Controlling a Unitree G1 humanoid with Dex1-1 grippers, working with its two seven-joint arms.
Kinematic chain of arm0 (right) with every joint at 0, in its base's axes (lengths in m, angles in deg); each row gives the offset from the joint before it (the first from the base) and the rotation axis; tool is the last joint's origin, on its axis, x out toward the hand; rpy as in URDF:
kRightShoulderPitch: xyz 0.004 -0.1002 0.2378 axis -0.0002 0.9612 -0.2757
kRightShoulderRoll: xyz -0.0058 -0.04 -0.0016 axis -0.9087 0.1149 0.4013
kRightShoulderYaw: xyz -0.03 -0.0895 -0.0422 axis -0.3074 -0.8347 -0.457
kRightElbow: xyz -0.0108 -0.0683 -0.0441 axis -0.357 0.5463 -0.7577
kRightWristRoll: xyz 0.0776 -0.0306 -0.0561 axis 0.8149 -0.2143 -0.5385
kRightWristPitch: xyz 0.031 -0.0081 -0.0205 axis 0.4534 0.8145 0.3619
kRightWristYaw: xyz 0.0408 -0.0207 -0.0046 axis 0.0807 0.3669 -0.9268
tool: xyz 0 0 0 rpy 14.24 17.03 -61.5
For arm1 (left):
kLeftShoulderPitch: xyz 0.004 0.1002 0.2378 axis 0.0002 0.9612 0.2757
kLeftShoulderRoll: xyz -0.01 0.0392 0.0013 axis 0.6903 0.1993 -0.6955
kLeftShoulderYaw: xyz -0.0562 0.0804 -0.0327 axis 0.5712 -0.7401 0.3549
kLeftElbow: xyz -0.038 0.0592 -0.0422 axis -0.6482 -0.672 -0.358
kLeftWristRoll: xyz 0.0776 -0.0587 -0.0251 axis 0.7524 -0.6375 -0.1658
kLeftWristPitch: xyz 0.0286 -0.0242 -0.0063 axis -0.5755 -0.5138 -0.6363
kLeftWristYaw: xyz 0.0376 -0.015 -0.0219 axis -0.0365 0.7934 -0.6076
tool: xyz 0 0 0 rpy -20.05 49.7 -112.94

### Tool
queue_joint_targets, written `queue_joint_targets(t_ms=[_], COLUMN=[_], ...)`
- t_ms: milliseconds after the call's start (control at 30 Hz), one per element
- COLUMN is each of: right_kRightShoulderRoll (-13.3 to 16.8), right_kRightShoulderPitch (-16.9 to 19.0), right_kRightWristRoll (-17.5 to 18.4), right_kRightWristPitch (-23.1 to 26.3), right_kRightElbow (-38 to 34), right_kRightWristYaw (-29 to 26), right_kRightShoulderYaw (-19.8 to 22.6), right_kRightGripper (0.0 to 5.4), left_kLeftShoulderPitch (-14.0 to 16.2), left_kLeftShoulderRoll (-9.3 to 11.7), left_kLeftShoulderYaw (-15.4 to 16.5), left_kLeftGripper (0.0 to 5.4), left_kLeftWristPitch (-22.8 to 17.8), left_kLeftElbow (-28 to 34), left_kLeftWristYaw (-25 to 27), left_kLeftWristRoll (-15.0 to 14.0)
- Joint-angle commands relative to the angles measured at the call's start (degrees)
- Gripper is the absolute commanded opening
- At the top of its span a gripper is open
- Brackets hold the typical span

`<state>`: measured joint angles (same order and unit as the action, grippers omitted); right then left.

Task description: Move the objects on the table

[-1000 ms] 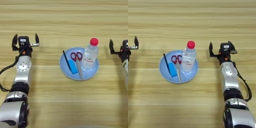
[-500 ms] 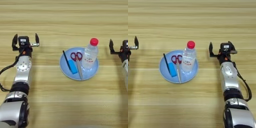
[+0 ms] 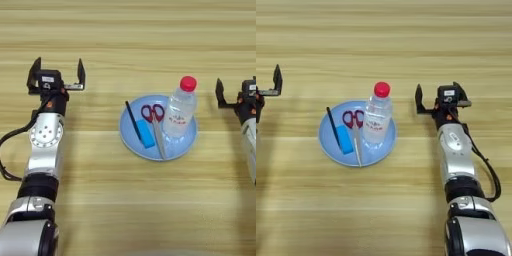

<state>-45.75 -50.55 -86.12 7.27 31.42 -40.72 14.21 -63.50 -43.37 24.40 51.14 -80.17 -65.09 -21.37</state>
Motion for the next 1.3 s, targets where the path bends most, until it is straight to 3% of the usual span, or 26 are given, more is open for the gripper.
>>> queue_joint_targets(t_ms=[33, 100, 167, 267, 400, 667, 967, 1300], right_kRightShoulderRoll=[-0.07, -0.11, -0.18, -0.24, -0.31, -0.54, -1.05, -1.42], right_kRightShoulderPitch=[-1.11, -1.13, -1.08, -1.03, -0.96, -0.96, -1.05, -0.94], right_kRightWristRoll=[-0.28, -0.30, -0.34, -0.37, -0.39, -0.49, -0.79, -1.07], right_kRightWristPitch=[0.50, 0.48, 0.51, 0.58, 0.60, 0.70, 0.76, 0.96], right_kRightElbow=[0.53, 0.55, 0.43, 0.25, 0.11, -0.09, -0.13, -0.54], right_kRightWristYaw=[0.54, 0.62, 0.79, 0.99, 1.19, 1.55, 2.01, 2.35], right_kRightShoulderYaw=[-0.08, -0.16, -0.27, -0.43, -0.55, -0.82, -1.00, -1.16], right_kRightGripper=[5.37, 5.37, 5.37, 5.37, 5.37, 5.37, 5.37, 5.37], left_kLeftShoulderPitch=[3.81, 4.98, 6.50, 9.93, 11.58, 12.55, 8.79, 7.34], left_kLeftShoulderRoll=[0.38, 0.48, 0.79, 3.56, 4.69, 3.87, 0.55, -0.15], left_kLeftShoulderYaw=[-3.25, -3.97, -4.70, -7.48, -8.14, -13.45, -21.32, -23.99], left_kLeftGripper=[5.40, 5.40, 5.40, 5.40, 5.40, 5.40, 5.40, 5.40], left_kLeftWristPitch=[-3.92, -5.95, -9.47, -12.19, -14.67, -14.52, -17.07, -17.83], left_kLeftElbow=[8.22, 11.14, 14.64, 20.96, 24.17, 26.47, 25.71, 24.80], left_kLeftWristYaw=[3.92, 5.90, 10.43, 19.64, 24.55, 30.32, 31.78, 33.34], left_kLeftWristRoll=[0.46, -0.83, -4.90, -9.30, -12.17, -10.79, -7.92, -6.62])
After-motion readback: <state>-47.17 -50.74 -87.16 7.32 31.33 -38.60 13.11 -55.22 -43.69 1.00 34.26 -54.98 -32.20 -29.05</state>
